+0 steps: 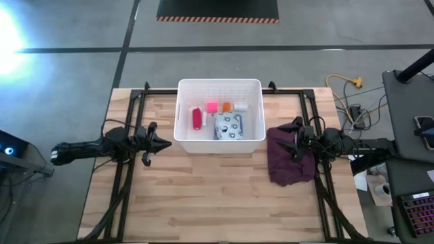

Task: Pick & place medical supplies in basket/bin
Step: Return to home position

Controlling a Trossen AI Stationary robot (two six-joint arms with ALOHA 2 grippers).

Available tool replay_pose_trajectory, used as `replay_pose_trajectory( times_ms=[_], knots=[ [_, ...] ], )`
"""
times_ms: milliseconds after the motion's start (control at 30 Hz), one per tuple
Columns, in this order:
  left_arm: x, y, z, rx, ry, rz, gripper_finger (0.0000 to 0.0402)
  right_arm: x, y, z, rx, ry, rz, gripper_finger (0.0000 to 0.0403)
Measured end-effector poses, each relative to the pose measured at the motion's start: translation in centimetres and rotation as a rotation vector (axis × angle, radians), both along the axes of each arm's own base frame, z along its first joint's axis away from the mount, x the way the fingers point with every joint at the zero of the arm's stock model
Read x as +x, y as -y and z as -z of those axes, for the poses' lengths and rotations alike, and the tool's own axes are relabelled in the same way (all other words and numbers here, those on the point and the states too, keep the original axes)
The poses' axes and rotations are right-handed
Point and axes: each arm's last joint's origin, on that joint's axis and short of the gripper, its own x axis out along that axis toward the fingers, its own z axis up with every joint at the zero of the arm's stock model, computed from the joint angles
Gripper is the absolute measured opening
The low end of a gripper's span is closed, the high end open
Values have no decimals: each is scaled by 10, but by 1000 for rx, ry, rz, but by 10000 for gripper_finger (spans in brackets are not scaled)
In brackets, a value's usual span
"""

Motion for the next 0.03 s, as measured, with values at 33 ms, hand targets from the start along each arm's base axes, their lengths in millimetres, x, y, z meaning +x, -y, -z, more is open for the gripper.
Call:
replay_pose_trajectory(
  times_ms=[33],
  knots=[
    [0,0,0,0,0,0,0,0,0,0,0,0,0,293]
  ],
)
